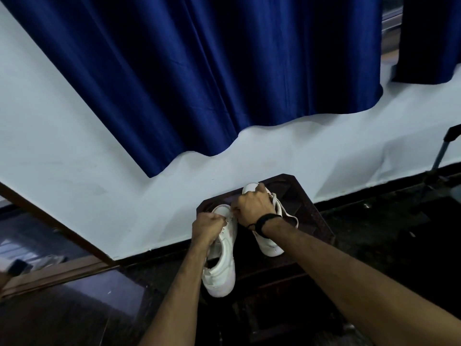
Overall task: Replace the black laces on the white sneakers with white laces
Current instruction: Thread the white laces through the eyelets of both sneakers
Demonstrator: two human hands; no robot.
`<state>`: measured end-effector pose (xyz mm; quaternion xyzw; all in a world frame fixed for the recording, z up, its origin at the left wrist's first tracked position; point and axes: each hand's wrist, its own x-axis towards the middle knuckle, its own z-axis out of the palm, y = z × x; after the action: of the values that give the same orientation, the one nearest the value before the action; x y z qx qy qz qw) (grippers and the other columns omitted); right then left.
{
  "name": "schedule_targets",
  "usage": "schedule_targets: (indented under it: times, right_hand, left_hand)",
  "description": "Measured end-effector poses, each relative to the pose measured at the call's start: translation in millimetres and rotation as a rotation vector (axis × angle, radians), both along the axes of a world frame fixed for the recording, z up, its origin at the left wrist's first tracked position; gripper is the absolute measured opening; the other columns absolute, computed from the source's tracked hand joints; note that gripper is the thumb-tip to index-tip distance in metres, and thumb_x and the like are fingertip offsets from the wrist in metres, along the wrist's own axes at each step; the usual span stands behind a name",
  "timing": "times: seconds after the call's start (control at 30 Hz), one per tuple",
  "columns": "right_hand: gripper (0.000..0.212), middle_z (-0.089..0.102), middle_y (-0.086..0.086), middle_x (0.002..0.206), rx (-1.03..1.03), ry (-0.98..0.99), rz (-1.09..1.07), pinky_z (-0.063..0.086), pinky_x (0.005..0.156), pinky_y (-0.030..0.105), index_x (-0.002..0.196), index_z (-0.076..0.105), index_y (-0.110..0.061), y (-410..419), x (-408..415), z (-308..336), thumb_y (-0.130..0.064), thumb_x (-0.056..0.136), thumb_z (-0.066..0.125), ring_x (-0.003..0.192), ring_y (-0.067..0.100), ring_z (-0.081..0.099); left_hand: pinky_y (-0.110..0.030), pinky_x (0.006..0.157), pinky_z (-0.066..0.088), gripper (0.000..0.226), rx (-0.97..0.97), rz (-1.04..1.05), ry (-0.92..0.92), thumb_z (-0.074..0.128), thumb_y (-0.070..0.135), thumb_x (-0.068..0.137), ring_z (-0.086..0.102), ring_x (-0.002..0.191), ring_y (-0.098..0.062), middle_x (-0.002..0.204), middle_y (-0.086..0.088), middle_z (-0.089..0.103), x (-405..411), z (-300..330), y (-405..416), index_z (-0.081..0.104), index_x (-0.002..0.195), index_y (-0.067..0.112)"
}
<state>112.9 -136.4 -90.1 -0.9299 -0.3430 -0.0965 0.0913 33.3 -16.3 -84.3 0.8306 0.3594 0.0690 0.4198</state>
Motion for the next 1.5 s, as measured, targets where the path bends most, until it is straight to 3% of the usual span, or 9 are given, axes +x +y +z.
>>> schedule_targets:
  times: [0.13,0.27,0.5,0.67,0.8,0.97,1.2,1.3,1.5]
  right_hand:
    - [0.025,0.069,-0.001,0.095,-0.085,0.013,0.100,0.023,0.094,0.045,0.097,0.071,-0.027,5,1,0,-0.033,0.087,0.048,0.107,0.021,0.049]
    - [0.025,0.064,0.007,0.104,-0.053,0.142,0.038,0.017,0.098,0.044,0.102,0.069,-0.025,8,3,-1,-0.023,0.085,0.051,0.108,0.025,0.050]
    - [0.026,0.068,0.000,0.103,0.072,0.265,-0.038,0.022,0.097,0.046,0.099,0.071,-0.025,3,7,-2,-0.031,0.086,0.049,0.103,0.023,0.055]
    - [0.027,0.069,-0.002,0.102,0.101,0.269,-0.003,0.024,0.095,0.048,0.096,0.071,-0.030,0,5,-2,-0.027,0.087,0.046,0.103,0.023,0.055]
    - [0.028,0.069,-0.002,0.101,0.097,0.258,-0.003,0.024,0.096,0.049,0.095,0.071,-0.030,1,4,0,-0.028,0.087,0.044,0.104,0.023,0.054]
    - [0.024,0.066,0.002,0.104,0.084,0.257,-0.010,0.022,0.098,0.048,0.097,0.071,-0.031,3,2,1,-0.030,0.088,0.048,0.105,0.023,0.051]
    - [0.021,0.066,-0.006,0.101,0.047,0.209,0.039,0.024,0.095,0.047,0.094,0.071,-0.036,6,1,-1,-0.035,0.084,0.052,0.107,0.018,0.050]
    - [0.020,0.066,-0.005,0.099,0.039,0.224,0.013,0.024,0.095,0.046,0.091,0.071,-0.037,10,2,-4,-0.038,0.081,0.054,0.104,0.018,0.052]
    - [0.016,0.065,-0.007,0.095,0.076,0.244,0.017,0.024,0.098,0.047,0.088,0.072,-0.039,7,4,-4,-0.039,0.080,0.058,0.103,0.016,0.051]
  left_hand:
    - [-0.030,0.073,0.055,0.016,-0.118,0.049,-0.040,0.068,0.024,0.056,0.069,0.077,-0.016,0.072,0.001,0.075,-3,-5,3,0.079,0.067,0.020]
    - [-0.029,0.070,0.052,0.012,-0.123,0.052,-0.075,0.071,0.011,0.076,0.066,0.070,-0.018,0.072,-0.007,0.074,-1,-9,5,0.076,0.065,0.013]
    - [-0.027,0.053,0.037,0.016,-0.180,0.149,-0.109,0.072,0.012,0.073,0.050,0.054,-0.019,0.057,-0.004,0.054,-5,-13,-3,0.067,0.059,0.006]
    - [-0.024,0.056,0.042,0.013,-0.154,0.169,-0.158,0.073,0.010,0.073,0.057,0.061,-0.017,0.059,0.001,0.060,-7,-15,-4,0.071,0.060,0.009]
    - [-0.022,0.058,0.045,0.010,-0.214,0.175,-0.208,0.071,0.007,0.074,0.060,0.065,-0.018,0.075,-0.008,0.072,-8,-15,-4,0.078,0.073,0.015]
    - [-0.033,0.060,0.046,0.017,-0.304,0.192,-0.210,0.067,0.008,0.068,0.059,0.067,-0.023,0.084,-0.016,0.075,-8,-16,-4,0.080,0.071,0.019]
    - [-0.036,0.064,0.056,0.013,-0.472,0.207,-0.206,0.070,0.003,0.073,0.066,0.075,-0.026,0.084,-0.017,0.072,-5,-15,0,0.077,0.085,0.003]
    - [-0.038,0.074,0.057,0.016,-0.456,0.178,-0.203,0.063,-0.005,0.082,0.068,0.075,-0.025,0.080,-0.012,0.073,-6,-16,2,0.077,0.081,0.004]
    - [-0.037,0.082,0.057,0.006,-0.279,0.015,-0.143,0.076,-0.002,0.078,0.070,0.083,-0.026,0.090,-0.020,0.074,-4,-26,13,0.074,0.082,0.002]
